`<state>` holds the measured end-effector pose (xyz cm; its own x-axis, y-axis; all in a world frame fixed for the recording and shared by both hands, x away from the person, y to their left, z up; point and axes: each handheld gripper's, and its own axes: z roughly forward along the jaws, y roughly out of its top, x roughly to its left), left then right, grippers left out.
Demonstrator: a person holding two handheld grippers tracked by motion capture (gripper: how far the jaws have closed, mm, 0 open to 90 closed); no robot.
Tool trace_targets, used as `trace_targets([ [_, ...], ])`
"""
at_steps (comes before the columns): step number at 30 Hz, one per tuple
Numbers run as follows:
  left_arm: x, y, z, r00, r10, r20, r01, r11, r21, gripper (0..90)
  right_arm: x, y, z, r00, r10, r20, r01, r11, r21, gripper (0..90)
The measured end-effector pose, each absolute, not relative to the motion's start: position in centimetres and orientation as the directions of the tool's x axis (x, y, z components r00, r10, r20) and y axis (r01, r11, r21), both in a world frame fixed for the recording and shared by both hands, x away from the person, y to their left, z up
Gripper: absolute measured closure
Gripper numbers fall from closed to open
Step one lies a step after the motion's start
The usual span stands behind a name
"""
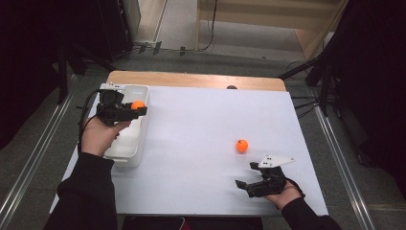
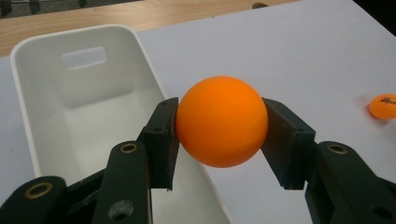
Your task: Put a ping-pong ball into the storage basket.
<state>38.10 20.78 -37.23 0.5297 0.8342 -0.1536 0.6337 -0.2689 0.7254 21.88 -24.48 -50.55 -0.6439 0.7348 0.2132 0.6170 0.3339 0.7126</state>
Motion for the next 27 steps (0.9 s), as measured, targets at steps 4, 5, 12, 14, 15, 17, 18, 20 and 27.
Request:
trace_targets([
  [4,38.1,21.1,-37.3,0.511,0.847,-0.147,0.640,-0.260,0.723,50.5,21.9,-24.5,-50.5,-0.644,0.735,0.213,0.617,0.334,0.713,7.3],
  [5,38.2,21.1,-37.3,0.508,0.849,-0.143,0.640,-0.262,0.722,50.5,21.9,-24.5,-50.5,-0.644,0.735,0.213,0.617,0.334,0.712,7.3],
  [12,38.4,21.6,-37.6,0.476,0.869,-0.136,0.650,-0.243,0.720,50.5,21.9,-24.5,-50.5,-0.644,0.735,0.213,0.617,0.334,0.713,7.3],
  [14,38.5,21.8,-37.7,0.467,0.874,-0.134,0.651,-0.238,0.721,50.5,21.9,-24.5,-50.5,-0.643,0.735,0.215,0.619,0.333,0.711,7.3],
  [15,38.5,21.8,-37.7,0.460,0.878,-0.133,0.654,-0.233,0.720,50.5,21.8,-24.5,-50.5,-0.643,0.735,0.215,0.619,0.333,0.711,7.3],
  [17,38.6,22.0,-37.7,0.453,0.882,-0.132,0.653,-0.227,0.723,50.5,21.8,-24.5,-50.5,-0.643,0.735,0.215,0.619,0.333,0.711,7.3],
  [18,38.6,22.1,-37.8,0.445,0.886,-0.132,0.653,-0.220,0.724,50.5,21.8,-24.5,-50.5,-0.643,0.735,0.215,0.619,0.333,0.711,7.3],
  [20,38.7,22.2,-37.9,0.438,0.890,-0.128,0.652,-0.216,0.726,50.5,21.8,-24.5,-50.5,-0.645,0.733,0.214,0.617,0.336,0.712,7.3],
  [27,38.9,22.6,-38.6,0.421,0.900,-0.111,0.650,-0.214,0.730,50.5,21.8,-24.5,-50.5,-0.642,0.735,0.216,0.619,0.331,0.712,7.3],
])
